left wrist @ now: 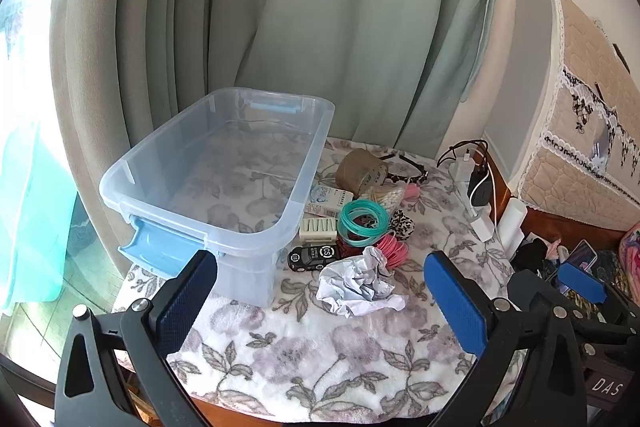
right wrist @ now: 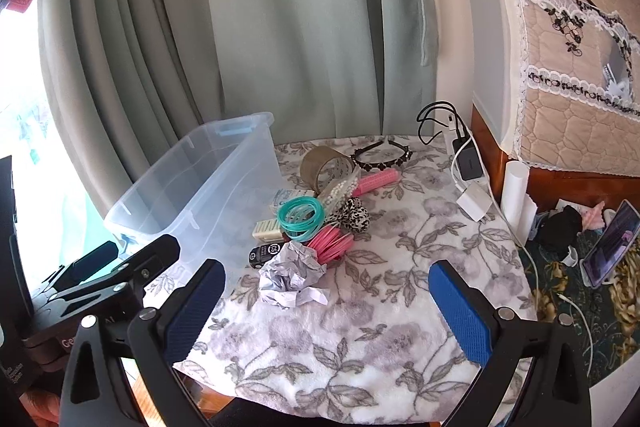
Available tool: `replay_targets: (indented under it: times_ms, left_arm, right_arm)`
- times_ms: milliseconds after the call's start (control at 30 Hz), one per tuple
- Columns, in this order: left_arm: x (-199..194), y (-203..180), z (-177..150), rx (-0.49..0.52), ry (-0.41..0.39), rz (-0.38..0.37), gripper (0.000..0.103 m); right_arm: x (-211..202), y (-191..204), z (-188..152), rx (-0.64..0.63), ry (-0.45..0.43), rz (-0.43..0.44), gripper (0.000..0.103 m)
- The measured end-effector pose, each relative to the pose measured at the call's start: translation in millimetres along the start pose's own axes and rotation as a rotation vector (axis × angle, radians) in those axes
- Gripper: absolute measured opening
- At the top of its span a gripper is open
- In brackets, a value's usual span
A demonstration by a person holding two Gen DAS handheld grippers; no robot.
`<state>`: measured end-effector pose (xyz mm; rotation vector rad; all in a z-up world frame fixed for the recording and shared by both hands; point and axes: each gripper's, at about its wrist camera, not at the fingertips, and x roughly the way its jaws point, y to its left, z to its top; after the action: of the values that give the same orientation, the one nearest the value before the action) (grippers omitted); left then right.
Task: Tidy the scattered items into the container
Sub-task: 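Move both tools toward the scattered items beside the clear box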
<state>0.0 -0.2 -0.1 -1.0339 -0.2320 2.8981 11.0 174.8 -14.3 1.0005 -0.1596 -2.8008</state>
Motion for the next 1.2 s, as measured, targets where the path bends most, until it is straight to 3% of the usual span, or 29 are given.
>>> replay_targets:
  times_ms: [167,267,433,700,1200]
  left_arm:
    - [1.8,24.2,1.1,-0.042,0.003,-0.025,0.103]
    - [-0.3,14.1,3.5,0.018,0.003,0.019,0.103]
    - [0.6,5.4,0.9,0.012,0.017,0.016,0.103]
    - [1.4,6.8,3.4,0.035,0.003,0.036,0.103]
    - [3.8,5.8,1.1,0.038,0.009,0.043,0.103]
  right_arm:
    - [8.5,5.4,1.8,0.030,0.073,0.017,0.103]
    - [4.3,-0.1,-2.1,0.063,0.049,0.062,0.103]
    - [2.6,0.4,-2.5,0.027,0.025,0.080,0.103]
    - [4.3,9.5,-4.6,-0.042,0.024,0.073,0.103]
    - [5.7,9.0,-6.1,-0.040,0.039,0.081,0.103]
